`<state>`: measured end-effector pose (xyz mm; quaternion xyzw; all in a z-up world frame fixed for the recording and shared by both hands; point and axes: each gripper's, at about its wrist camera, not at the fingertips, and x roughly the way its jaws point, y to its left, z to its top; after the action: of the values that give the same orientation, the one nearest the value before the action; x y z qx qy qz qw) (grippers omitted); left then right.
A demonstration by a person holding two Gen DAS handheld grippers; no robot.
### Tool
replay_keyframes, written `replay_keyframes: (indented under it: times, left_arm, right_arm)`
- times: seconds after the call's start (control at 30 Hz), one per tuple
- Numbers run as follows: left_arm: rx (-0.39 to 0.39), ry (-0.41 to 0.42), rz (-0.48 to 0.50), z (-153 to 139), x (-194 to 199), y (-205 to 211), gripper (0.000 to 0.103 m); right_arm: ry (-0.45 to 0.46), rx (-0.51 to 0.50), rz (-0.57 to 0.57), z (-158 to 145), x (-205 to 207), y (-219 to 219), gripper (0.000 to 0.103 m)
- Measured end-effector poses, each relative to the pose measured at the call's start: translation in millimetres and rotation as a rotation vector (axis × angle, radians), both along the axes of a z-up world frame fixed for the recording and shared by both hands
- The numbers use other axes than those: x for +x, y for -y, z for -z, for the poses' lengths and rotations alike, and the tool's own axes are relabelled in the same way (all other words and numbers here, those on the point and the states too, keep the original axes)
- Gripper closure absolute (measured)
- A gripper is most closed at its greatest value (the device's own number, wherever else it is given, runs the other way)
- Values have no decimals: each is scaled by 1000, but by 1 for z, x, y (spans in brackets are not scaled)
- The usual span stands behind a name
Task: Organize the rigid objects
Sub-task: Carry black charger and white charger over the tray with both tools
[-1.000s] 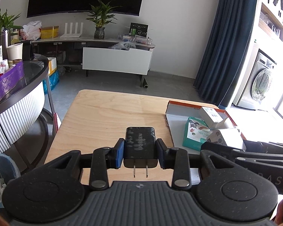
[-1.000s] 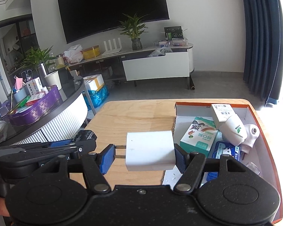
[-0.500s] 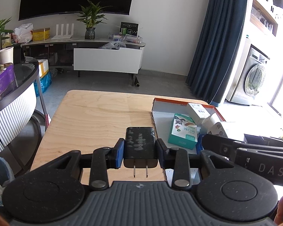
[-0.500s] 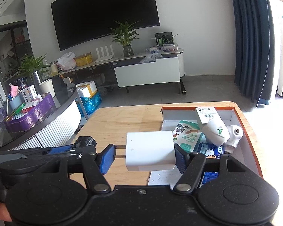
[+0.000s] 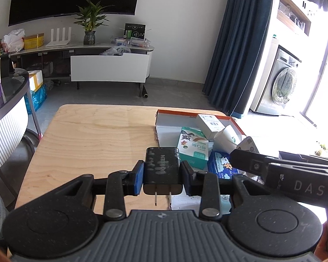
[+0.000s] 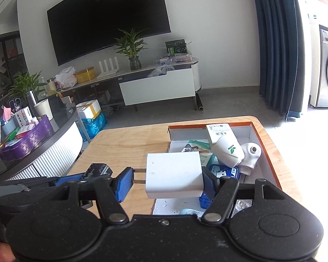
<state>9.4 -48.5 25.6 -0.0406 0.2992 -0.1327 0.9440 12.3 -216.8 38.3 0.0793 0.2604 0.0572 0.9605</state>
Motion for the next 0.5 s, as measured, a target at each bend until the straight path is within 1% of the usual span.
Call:
replay_keyframes:
  times: [0.5]
  left_arm:
    - [0, -7, 70, 2, 2, 26, 67]
  right_arm:
    - [1, 12, 74, 0, -9, 30, 24]
